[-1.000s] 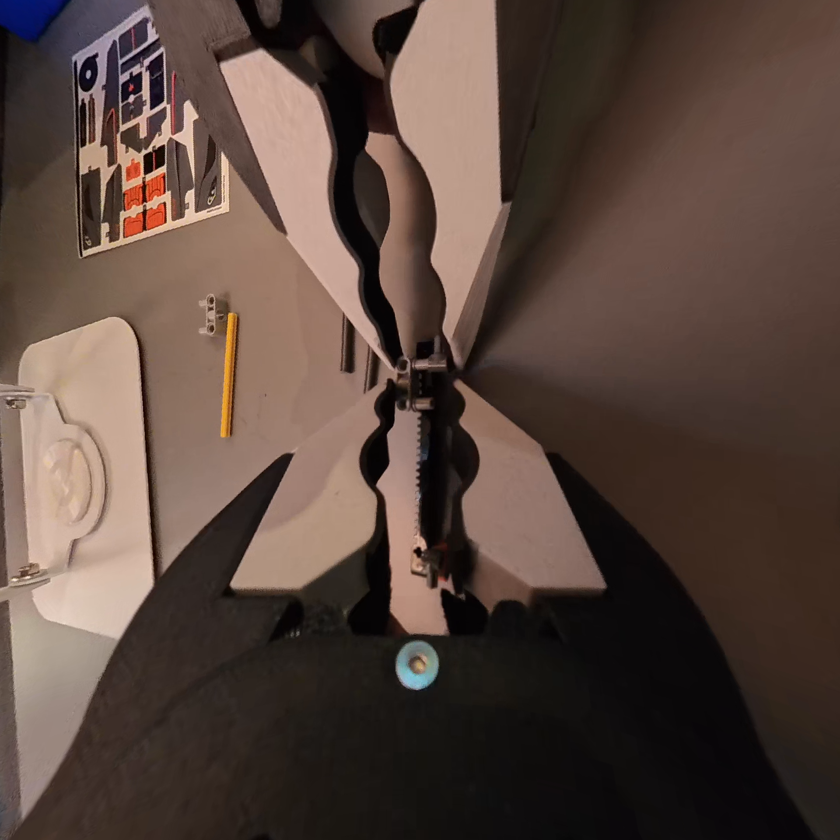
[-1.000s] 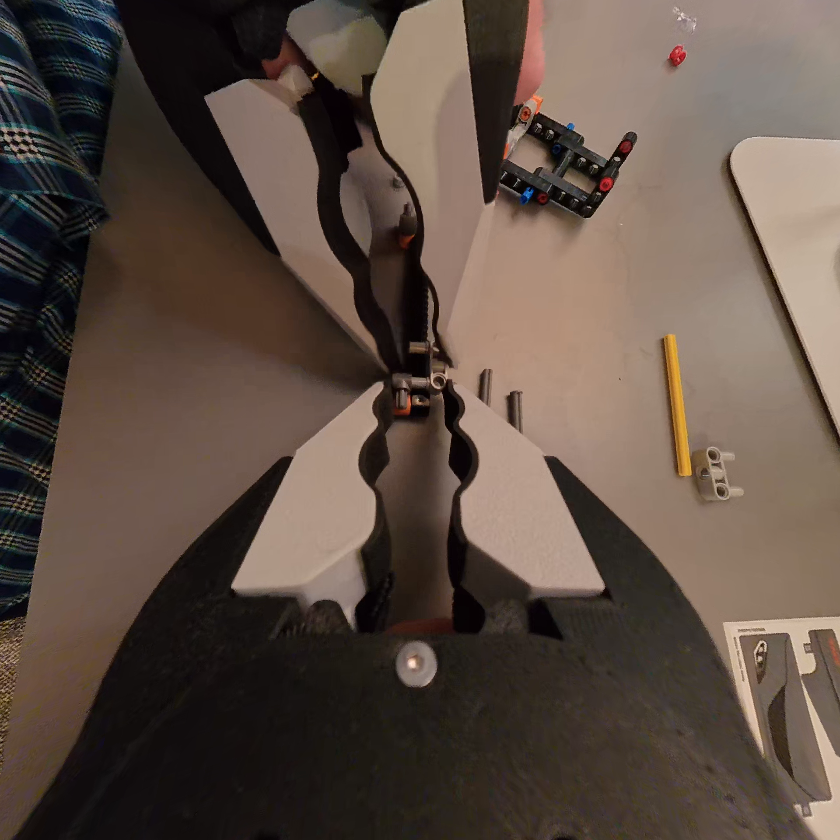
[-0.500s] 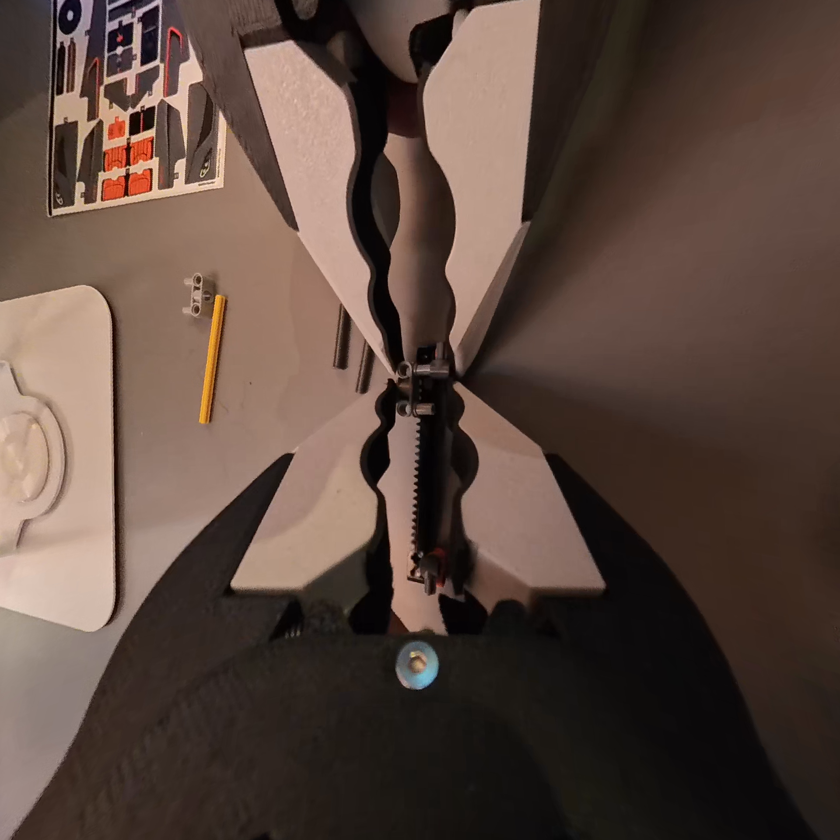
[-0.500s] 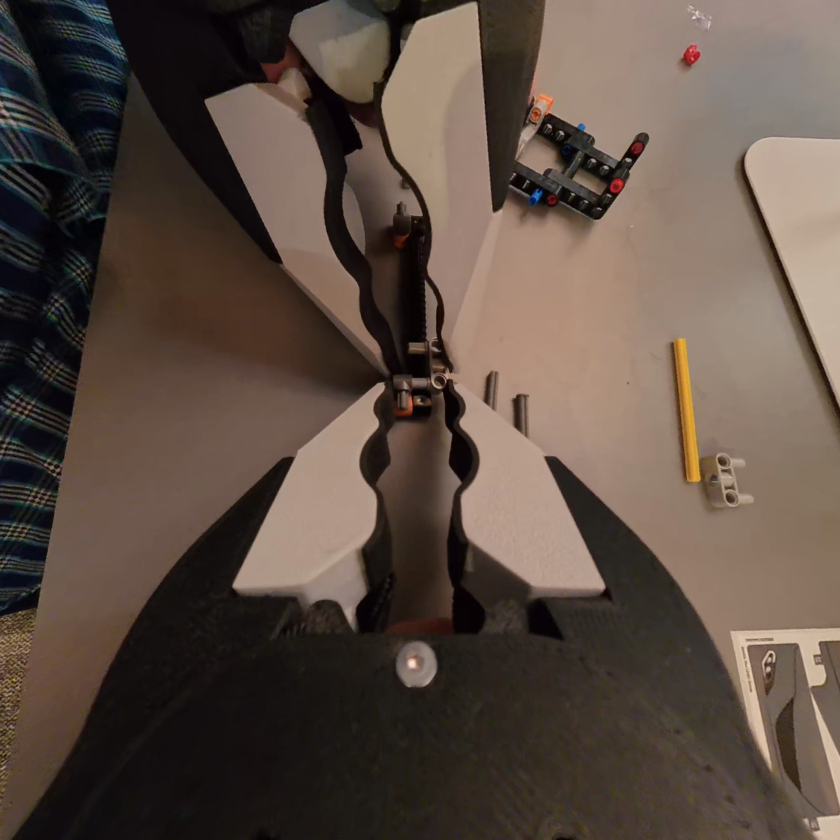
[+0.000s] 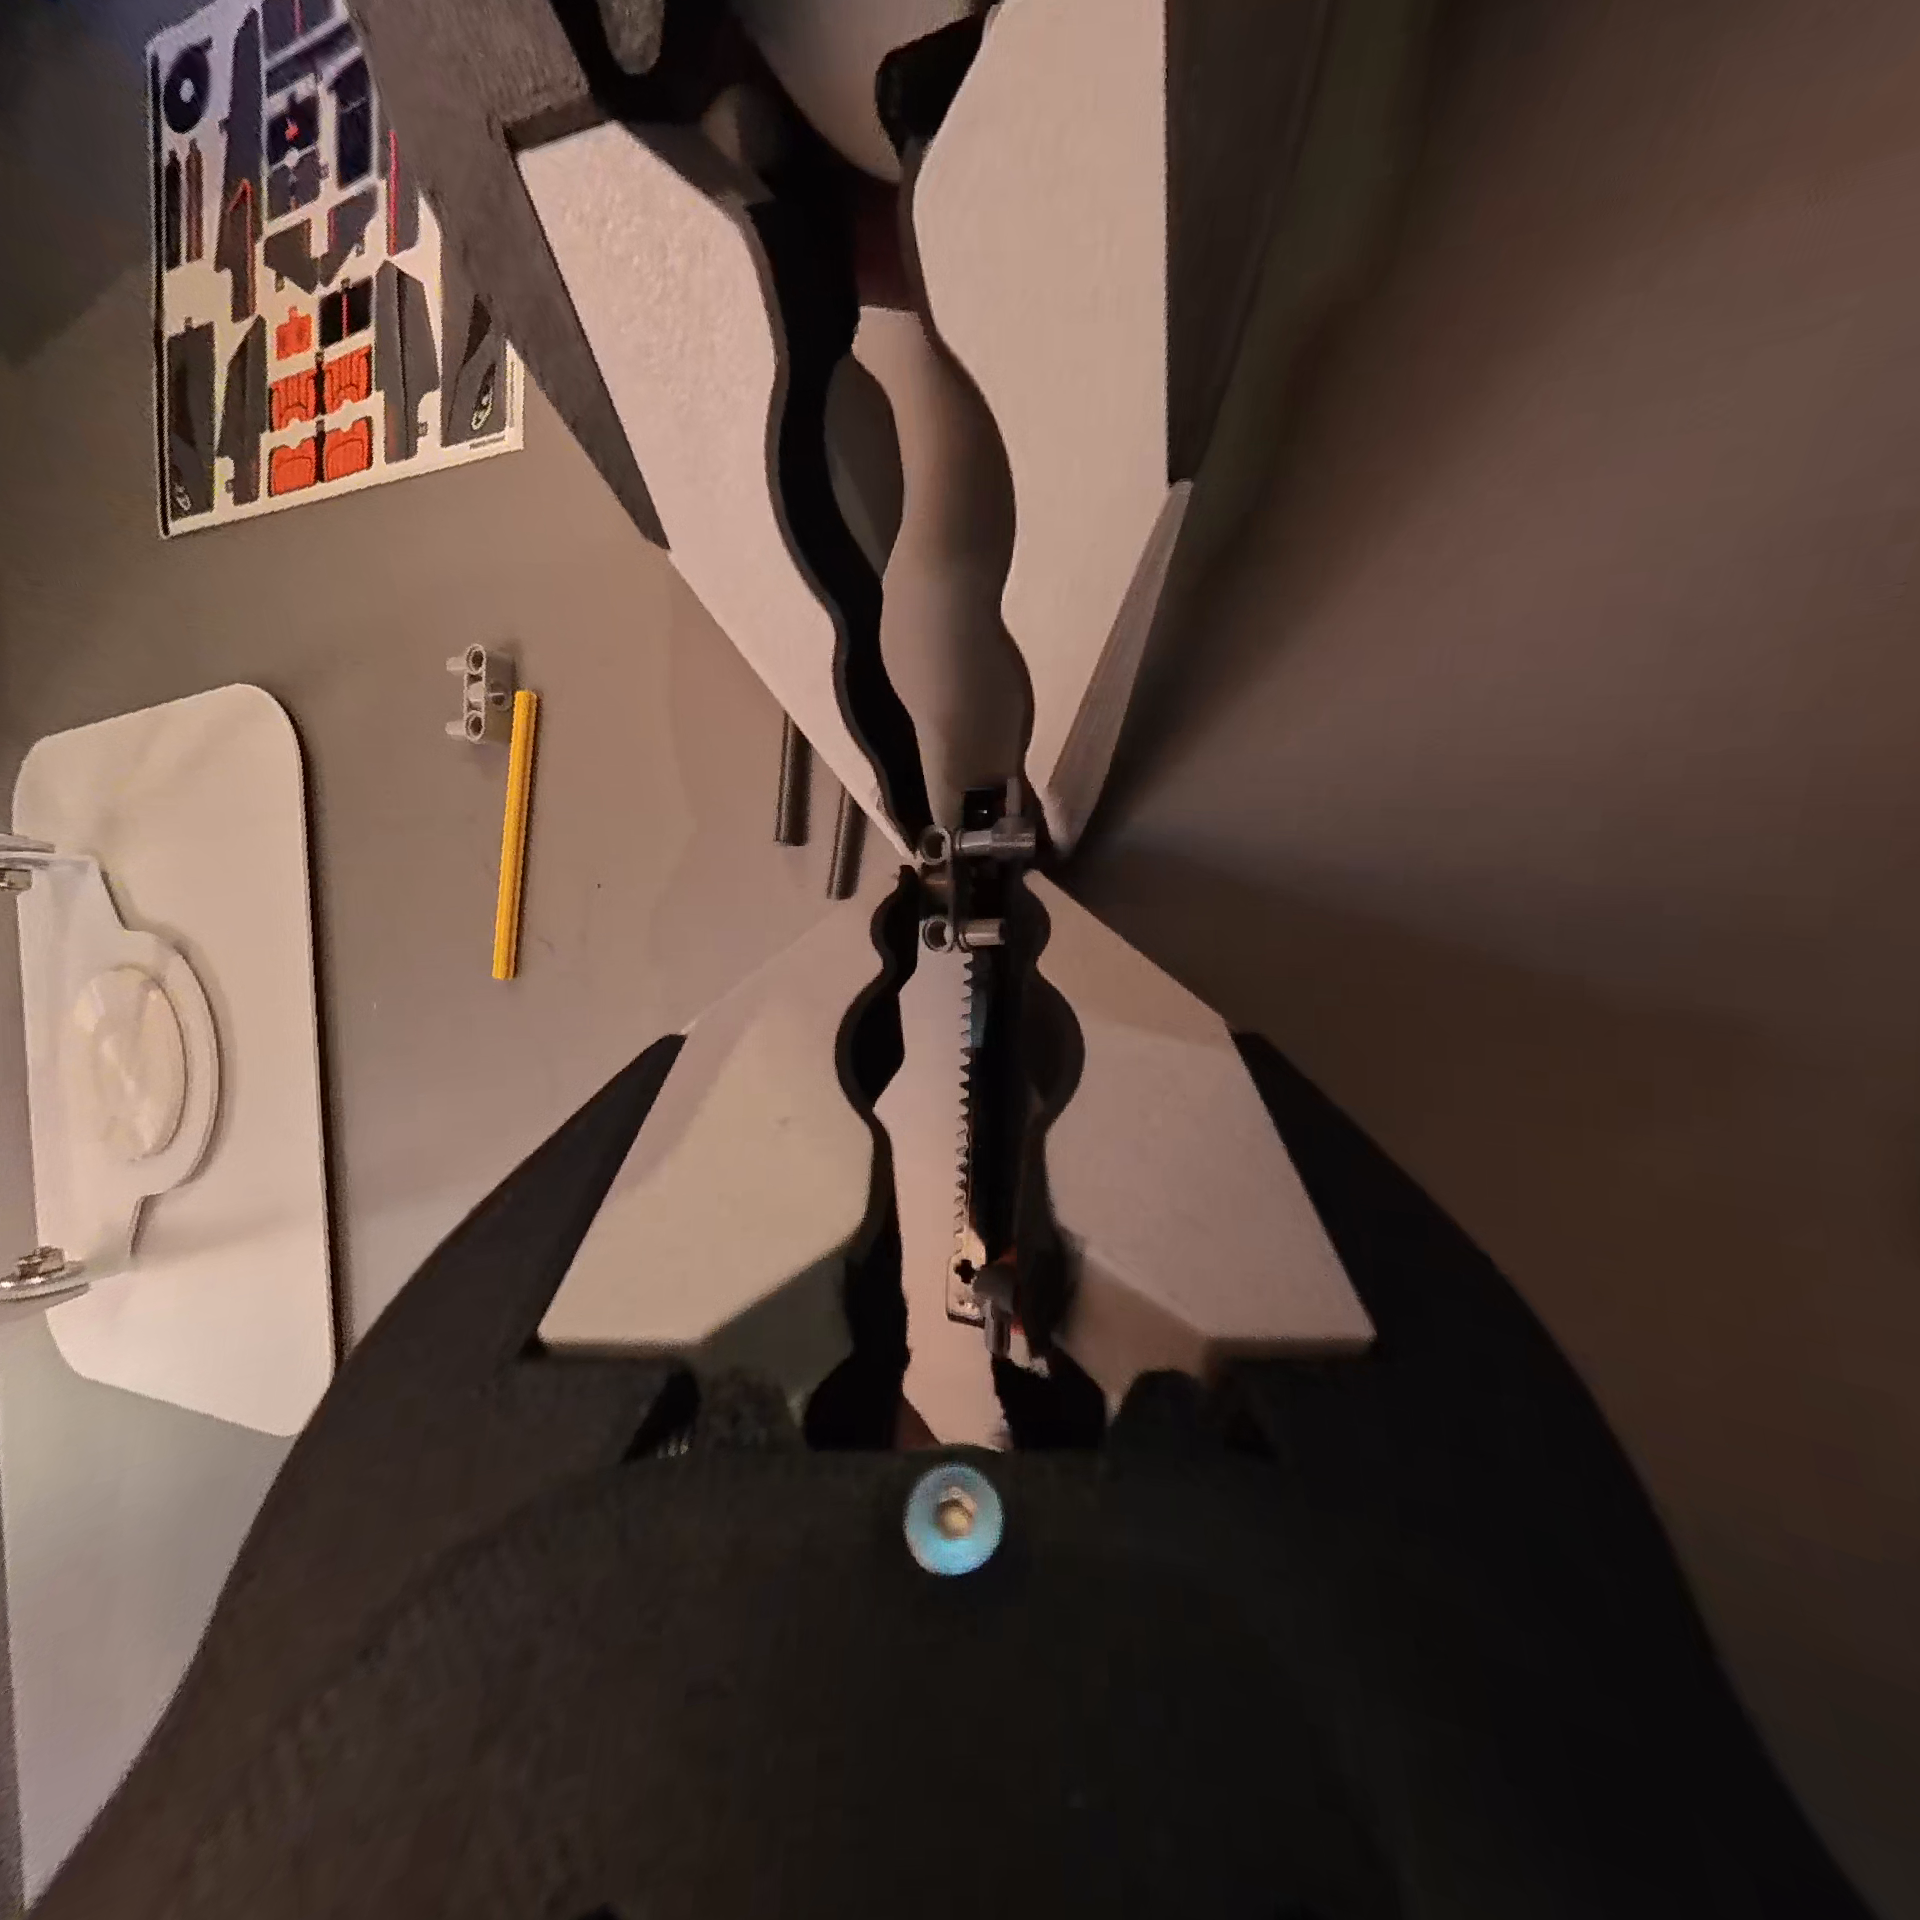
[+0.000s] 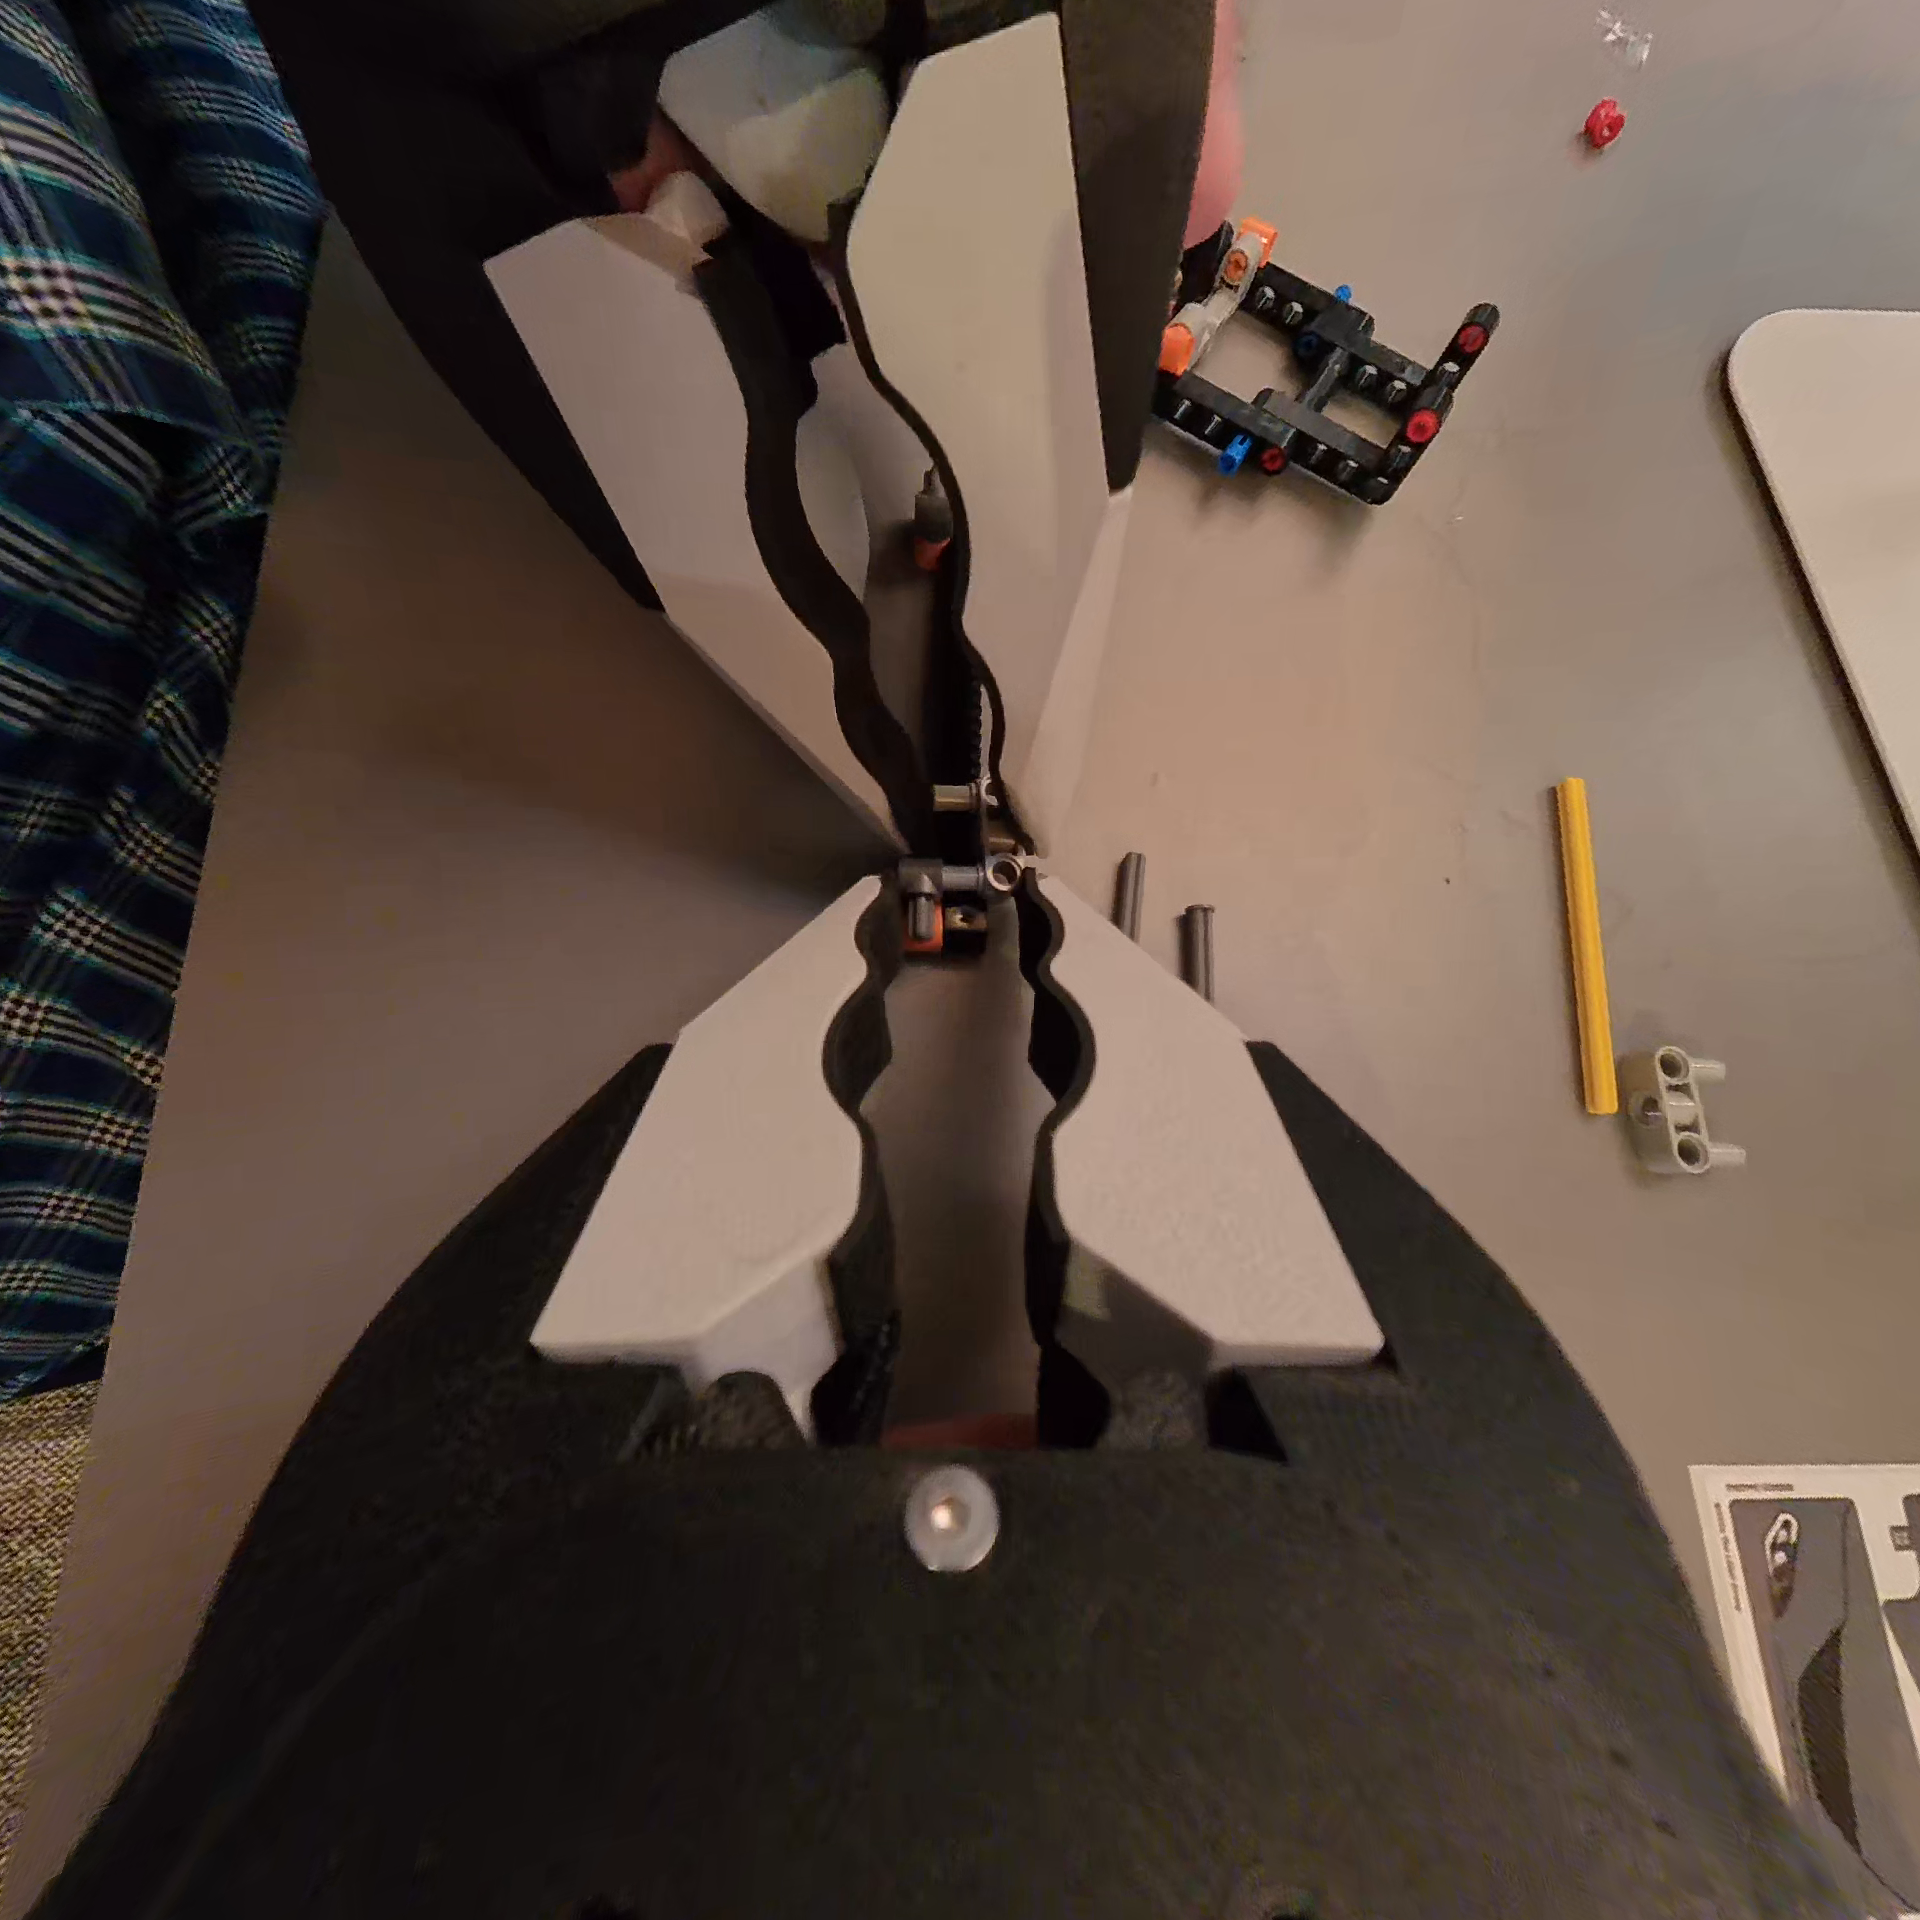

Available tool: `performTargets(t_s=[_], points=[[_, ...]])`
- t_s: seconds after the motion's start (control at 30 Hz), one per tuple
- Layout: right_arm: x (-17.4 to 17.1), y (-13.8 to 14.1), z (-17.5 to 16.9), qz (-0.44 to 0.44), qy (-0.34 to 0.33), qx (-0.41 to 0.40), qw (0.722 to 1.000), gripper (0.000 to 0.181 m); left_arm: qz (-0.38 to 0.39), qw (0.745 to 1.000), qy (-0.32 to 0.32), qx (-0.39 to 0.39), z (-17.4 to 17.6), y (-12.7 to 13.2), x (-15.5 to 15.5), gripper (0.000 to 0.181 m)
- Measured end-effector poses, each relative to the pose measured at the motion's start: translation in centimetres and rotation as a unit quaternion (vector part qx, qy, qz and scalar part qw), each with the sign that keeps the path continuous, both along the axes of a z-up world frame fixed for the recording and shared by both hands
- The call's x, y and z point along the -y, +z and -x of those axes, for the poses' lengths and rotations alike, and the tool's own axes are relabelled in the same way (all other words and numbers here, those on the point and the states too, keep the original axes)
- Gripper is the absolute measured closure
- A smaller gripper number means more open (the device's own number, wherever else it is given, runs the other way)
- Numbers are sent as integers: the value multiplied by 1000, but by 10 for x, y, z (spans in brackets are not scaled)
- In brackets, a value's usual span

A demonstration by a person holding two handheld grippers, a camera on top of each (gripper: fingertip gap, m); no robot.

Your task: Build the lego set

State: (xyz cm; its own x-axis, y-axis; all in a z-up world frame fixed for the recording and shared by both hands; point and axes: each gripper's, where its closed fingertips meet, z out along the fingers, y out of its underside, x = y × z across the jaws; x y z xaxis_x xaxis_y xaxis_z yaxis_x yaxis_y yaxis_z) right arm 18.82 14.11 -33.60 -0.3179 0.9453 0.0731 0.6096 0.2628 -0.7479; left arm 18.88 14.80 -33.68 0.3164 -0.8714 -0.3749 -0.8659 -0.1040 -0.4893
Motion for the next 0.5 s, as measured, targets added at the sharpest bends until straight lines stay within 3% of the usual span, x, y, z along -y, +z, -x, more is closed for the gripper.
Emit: performTargets(t_s=[0.5], points=[[3,-1,-2,39,13,16,999,161,-49,998,-42,-7,-2,1,3,167]])
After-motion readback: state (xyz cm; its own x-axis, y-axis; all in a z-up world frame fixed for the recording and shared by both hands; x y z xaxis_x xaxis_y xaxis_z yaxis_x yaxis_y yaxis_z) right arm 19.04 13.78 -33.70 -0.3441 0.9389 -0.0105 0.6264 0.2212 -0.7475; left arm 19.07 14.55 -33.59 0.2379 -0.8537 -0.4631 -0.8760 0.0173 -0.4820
